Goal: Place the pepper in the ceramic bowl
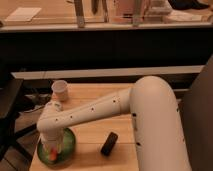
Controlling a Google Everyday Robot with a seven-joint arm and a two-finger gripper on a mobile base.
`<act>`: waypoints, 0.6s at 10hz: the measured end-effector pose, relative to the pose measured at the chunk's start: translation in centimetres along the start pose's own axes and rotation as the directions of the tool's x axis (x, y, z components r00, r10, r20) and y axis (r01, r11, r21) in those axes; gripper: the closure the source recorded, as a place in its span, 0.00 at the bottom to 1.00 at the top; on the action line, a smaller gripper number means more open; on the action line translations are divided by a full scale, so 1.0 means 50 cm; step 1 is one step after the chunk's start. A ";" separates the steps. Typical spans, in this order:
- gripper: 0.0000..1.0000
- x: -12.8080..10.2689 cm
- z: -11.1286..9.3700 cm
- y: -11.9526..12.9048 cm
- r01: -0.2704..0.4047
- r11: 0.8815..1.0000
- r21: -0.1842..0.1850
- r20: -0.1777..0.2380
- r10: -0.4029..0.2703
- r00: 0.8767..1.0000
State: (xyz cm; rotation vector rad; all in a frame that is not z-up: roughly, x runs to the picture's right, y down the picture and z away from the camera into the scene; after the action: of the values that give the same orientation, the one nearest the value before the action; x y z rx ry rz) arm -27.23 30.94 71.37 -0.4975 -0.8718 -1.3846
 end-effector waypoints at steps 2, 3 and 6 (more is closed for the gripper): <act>0.83 0.000 -0.002 0.004 0.006 1.000 -0.015 -0.026 -0.006 1.000; 0.71 0.012 -0.021 0.007 0.000 1.000 -0.022 -0.041 -0.001 0.999; 0.43 0.017 -0.043 0.008 -0.003 1.000 -0.017 -0.031 0.002 1.000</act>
State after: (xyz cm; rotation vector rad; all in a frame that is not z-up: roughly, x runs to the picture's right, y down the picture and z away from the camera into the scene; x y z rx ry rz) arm -26.39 28.86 70.79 -0.4883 -0.8345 -1.3951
